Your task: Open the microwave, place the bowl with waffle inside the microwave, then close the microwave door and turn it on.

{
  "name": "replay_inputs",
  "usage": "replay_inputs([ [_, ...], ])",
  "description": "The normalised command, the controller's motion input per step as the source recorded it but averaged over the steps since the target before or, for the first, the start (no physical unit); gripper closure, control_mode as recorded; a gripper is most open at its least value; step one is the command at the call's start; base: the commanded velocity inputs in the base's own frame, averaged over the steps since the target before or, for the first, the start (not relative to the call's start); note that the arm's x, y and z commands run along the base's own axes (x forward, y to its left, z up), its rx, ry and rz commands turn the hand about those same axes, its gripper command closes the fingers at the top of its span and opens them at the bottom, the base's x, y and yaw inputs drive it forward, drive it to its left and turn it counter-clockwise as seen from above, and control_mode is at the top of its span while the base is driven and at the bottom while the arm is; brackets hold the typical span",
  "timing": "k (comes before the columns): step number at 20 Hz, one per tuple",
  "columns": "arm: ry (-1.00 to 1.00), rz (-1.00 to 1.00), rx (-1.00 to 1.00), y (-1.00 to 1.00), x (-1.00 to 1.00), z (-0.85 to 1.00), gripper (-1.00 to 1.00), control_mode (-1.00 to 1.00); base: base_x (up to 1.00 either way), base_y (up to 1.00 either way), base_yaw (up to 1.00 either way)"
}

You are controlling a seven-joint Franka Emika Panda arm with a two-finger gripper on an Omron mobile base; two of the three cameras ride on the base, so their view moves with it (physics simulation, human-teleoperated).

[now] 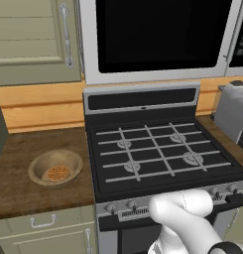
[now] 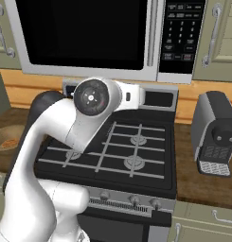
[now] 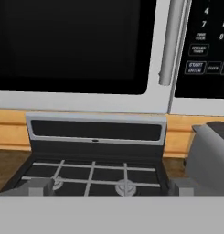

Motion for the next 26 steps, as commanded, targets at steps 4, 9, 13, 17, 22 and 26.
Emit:
replay_inputs([
  [4,0.0,-0.01,-0.01,-0.44,0.35,0.61,-1.0,-1.0,0.0,0.0,0.0],
  [9,0.01,0.0,0.0,-0.47,0.28,0.48,-1.0,-1.0,0.0,0.0,0.0],
  [13,0.0,0.0,0.0,-0.28,0.18,0.04,-1.0,-1.0,0.0,0.0,0.0],
  [17,0.0,-0.01,0.0,0.0,0.32,0.0,-1.0,-1.0,0.0,0.0,0.0],
  [22,-0.01,-0.03,0.0,0.01,0.4,0.0,-1.0,-1.0,0.0,0.0,0.0],
  [26,0.0,-0.03,0.0,0.0,0.46,0.0,-1.0,-1.0,0.0,0.0,0.0],
])
